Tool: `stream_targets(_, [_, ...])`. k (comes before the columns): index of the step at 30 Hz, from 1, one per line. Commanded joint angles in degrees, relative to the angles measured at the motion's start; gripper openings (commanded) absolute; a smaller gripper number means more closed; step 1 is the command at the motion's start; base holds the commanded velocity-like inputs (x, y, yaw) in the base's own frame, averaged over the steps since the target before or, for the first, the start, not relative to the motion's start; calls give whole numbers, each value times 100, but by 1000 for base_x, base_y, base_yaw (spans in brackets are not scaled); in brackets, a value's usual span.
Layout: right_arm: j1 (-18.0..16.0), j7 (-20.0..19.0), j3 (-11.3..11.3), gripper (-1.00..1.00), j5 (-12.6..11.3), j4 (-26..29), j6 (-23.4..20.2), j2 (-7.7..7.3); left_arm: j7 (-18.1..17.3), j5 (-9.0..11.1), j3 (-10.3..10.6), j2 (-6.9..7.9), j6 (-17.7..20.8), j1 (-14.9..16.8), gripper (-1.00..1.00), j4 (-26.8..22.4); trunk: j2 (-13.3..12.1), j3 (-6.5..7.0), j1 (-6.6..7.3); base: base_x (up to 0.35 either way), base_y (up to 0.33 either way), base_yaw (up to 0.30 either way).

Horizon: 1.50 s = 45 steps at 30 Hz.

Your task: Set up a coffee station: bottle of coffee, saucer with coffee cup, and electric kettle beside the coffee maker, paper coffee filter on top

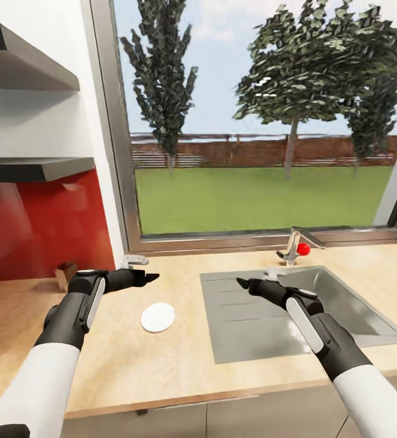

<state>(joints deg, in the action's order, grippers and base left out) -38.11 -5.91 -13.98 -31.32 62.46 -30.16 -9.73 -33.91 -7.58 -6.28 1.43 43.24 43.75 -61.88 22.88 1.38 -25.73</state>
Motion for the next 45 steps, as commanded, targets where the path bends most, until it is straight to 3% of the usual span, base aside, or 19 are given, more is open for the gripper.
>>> stream_targets(1, [-4, -7, -36, 100, -5, 1, -17, -3, -56, -59, -13, -2, 17, -6, 100, -5, 4, -2, -6, 314, -80, -264])
stream_targets(8, [-3, -8, -312, 100, -9, -104, -17, 4, -55, -59, -30, 4, 12, -38, 100, 0, 4, -2, -6, 283, -22, -169])
stream_targets(10, [-3, -12, -379, 100, -11, -218, -17, 35, -55, -62, -48, 16, 14, -40, 100, 2, 4, -2, -6, 90, -3, -32])
stream_targets(14, [-3, -170, -734, 100, -13, -428, -18, 183, -59, -66, -71, 72, 16, -48, 100, 7, 4, -2, -6, 33, -1, -12])
stream_targets(17, [-3, -594, -1116, 100, -12, -554, -28, 343, -80, -51, -80, 231, 46, -106, 100, 4, 4, -2, -6, 10, 0, -3])
stream_targets(21, [-3, -1108, -1437, 100, -14, -708, -224, 534, -108, -16, -83, 464, 81, -186, 100, 1, 4, -2, -6, 3, 0, -1])
stream_targets(28, [-3, -1814, -1525, 100, -6, -871, -621, 695, -517, -23, -88, 641, 172, -207, 100, 1, 4, -2, -6, 0, 0, 0])
stream_targets(34, [-3, -1922, -1521, 100, -4, -1042, -654, 708, -1154, -23, -86, 812, 657, -209, 100, 9, 4, -2, -6, 0, 0, 0])
stream_targets(38, [-3, -1930, -1521, 100, -5, -1062, -657, 709, -1478, -22, -84, 884, 746, -209, 100, 173, 4, -2, -6, 0, 0, 0])
stream_targets(45, [-3, -1933, -1520, 100, -7, -1068, -658, 715, -1631, -31, -76, 900, 757, -225, 100, 533, 4, -2, -6, 0, 0, 0])
